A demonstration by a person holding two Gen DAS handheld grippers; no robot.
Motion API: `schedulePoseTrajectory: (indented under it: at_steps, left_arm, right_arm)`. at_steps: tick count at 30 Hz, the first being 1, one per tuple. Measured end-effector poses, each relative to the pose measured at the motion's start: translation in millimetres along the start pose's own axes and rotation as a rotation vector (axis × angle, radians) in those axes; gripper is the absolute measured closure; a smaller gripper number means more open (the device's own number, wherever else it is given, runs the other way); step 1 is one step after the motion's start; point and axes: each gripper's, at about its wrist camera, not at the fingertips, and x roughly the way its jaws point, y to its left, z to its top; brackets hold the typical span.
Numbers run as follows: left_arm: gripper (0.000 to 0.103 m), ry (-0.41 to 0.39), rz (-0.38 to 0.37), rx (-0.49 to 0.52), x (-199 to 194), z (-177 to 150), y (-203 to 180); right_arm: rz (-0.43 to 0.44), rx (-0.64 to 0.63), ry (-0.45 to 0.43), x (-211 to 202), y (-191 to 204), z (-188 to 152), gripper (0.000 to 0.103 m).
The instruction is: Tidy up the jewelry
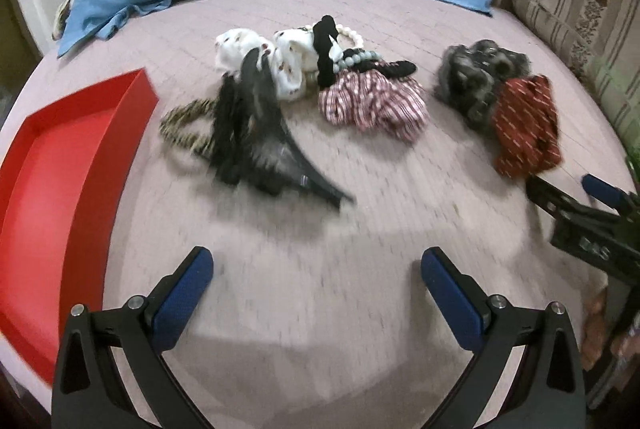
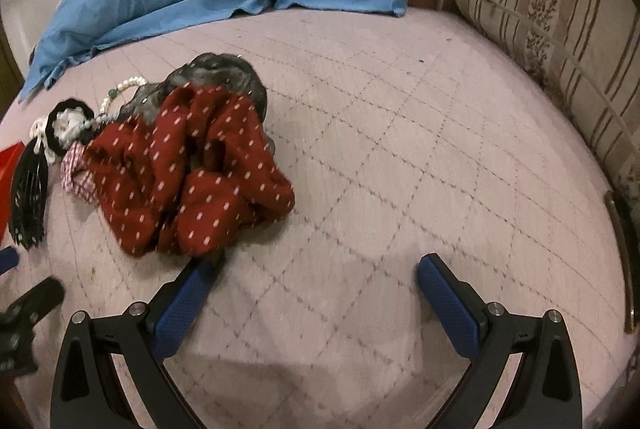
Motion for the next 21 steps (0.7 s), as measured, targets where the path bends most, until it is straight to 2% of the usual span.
schedulePoseTrajectory:
  at_steps: [6,10,17,21]
  left_arm:
    - [0.0,-0.095,0.025,-0.006,-44,-23,7]
    - [0.0,-0.181,0.029,-0.037,-78,-27,15]
    - [0.0,-0.334,0.056,-0.068,-135,-31,19]
    - [0.0,-0.41,0.085,-0.068,-166,-38,21]
  right_arm:
    - [-0.061,-0.005,-0.033,-22,8,-19,0.0]
    - [-0.049,0.04,-0.043,-40,4,-33,0.001]
    - [-0.046,0.095,-0.145,-96,-5,-42,0.001]
    - [-0.039,0.086,-0.2,-124,1,-47,0.001]
